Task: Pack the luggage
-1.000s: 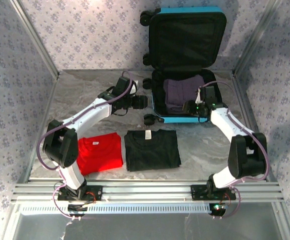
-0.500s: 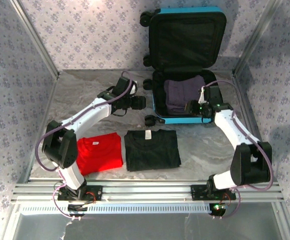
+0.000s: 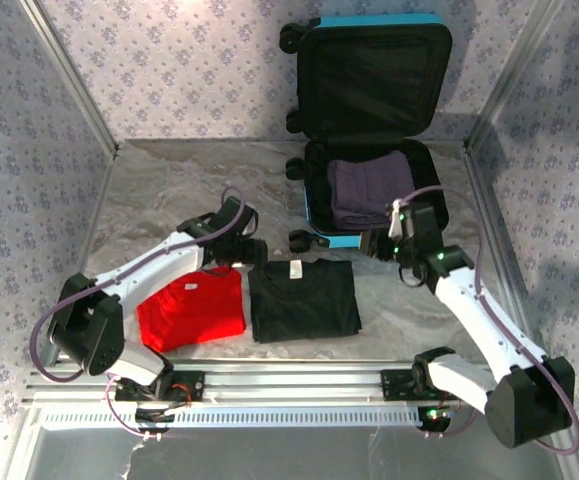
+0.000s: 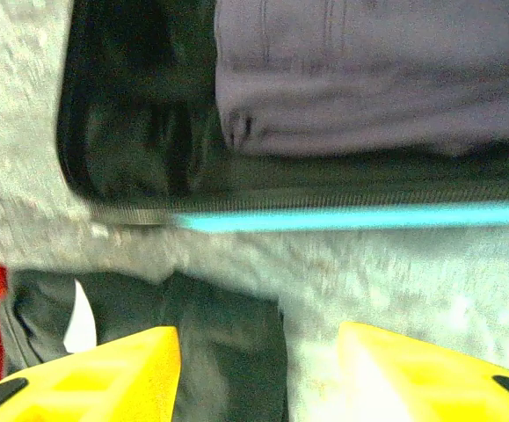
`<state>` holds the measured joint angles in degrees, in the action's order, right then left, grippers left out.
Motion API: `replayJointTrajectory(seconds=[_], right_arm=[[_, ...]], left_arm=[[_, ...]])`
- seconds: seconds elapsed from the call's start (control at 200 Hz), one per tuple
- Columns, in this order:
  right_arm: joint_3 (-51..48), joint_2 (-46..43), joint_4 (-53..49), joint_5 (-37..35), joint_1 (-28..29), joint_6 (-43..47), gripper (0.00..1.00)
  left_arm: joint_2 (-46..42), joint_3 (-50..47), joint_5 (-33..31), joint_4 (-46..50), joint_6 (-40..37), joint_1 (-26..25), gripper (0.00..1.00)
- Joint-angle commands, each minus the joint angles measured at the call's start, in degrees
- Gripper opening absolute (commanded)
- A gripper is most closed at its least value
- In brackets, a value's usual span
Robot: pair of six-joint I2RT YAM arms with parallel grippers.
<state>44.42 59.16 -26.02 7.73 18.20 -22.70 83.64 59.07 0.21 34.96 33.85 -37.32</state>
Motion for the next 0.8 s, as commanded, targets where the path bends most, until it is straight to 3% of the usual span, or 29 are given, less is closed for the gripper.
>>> replayJointTrajectory(seconds=[0.0,0.35,0.565,0.795], right_arm=[[-6.1,-3.3,-0.9,-4.0,4.8,-5.7,0.54],[-16.5,-5.8,3.4,-8.6,14.6,-14.7,0.57],[-17.1,-5.8,2.5,-10.6,16.2,-15.8,0.58],[-18.4,-5.5,3.7,-11.0,16.3,-16.2,0.60]], left_arm=[[-3.3,-3.3,5.2,-0.3,3.4,-1.9,0.66],[-4.4,-9.7,11.3,-4.7,7.3,-5.1,0.66],[-1.0,-9.1,7.9,-2.1,7.7,-5.3,0.66],[1.7,-10.5,9.2,-4.7,7.2,-6.1,0.66]])
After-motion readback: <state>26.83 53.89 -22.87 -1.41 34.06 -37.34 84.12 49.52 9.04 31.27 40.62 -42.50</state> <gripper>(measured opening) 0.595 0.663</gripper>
